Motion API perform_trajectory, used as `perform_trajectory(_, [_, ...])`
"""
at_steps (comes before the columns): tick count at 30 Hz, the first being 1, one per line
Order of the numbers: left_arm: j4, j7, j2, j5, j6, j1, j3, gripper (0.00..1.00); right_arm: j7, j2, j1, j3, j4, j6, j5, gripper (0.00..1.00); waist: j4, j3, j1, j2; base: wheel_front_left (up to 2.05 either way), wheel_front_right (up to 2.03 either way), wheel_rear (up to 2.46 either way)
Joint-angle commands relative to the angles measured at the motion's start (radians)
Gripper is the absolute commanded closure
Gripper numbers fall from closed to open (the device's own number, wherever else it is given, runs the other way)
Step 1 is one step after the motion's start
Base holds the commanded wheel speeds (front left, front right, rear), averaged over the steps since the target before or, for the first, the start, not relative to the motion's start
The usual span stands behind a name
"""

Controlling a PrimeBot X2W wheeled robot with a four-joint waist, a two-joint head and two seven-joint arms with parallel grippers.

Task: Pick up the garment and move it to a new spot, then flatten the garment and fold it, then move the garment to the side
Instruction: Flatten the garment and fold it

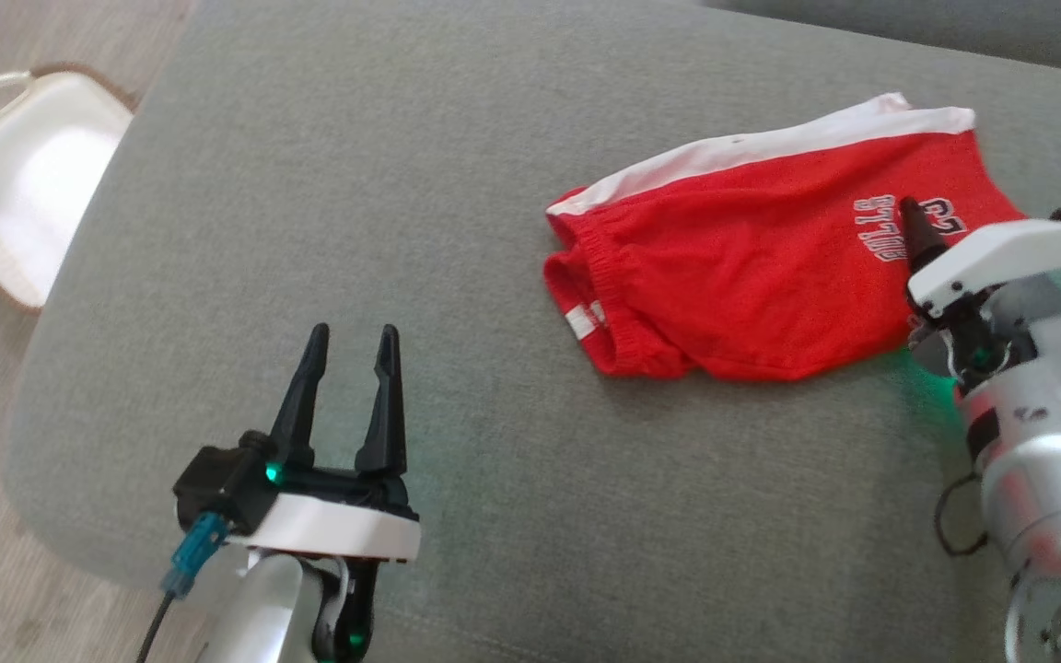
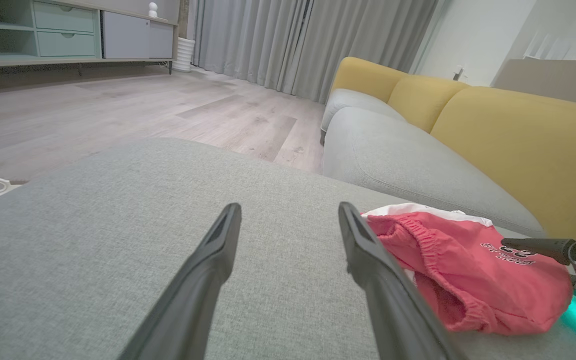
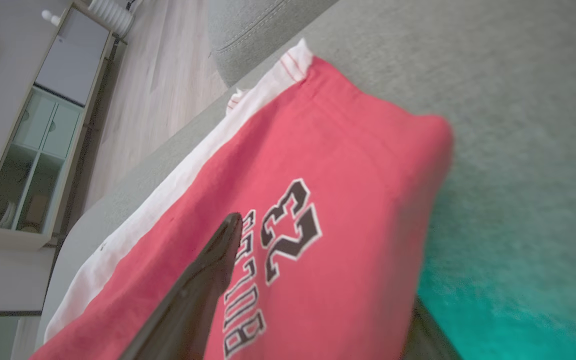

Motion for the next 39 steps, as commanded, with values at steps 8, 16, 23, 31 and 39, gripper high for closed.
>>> perform_trajectory(8, [-0.045,-0.009,0.004,-0.030,0.014,-0.049,0.003,0.00,0.059,0.006,-0.028,-0.043,0.087,-0.001,-0.115,0.00,0.048,0.040,0.0001,0.0000,0.00,0.00,0.00])
perform_trajectory(16, [-0.046,-0.009,0.004,-0.039,0.020,-0.059,-0.002,0.00,0.046,0.018,-0.063,-0.084,0.090,-0.001,-0.195,1.00,0.049,0.050,0.0001,0.0000,0.00,0.00,0.00])
perform_trajectory(23, [-0.042,-0.009,0.004,-0.029,0.028,-0.063,0.007,0.00,-0.071,0.053,-0.087,-0.054,0.046,-0.001,-0.205,1.00,0.021,0.034,0.0001,0.0000,0.00,0.00,0.00])
perform_trajectory(31, [-0.042,-0.009,0.004,-0.011,0.026,-0.045,0.023,0.00,-0.181,0.069,-0.010,0.002,-0.073,-0.001,-0.083,1.00,-0.036,-0.019,0.0001,0.0000,0.00,0.00,0.00])
perform_trajectory(39, [-0.036,-0.009,0.004,0.009,0.021,-0.005,0.038,0.00,-0.242,0.070,0.160,0.016,-0.192,-0.001,0.027,1.00,-0.091,-0.100,0.0001,0.0000,0.00,0.00,0.00])
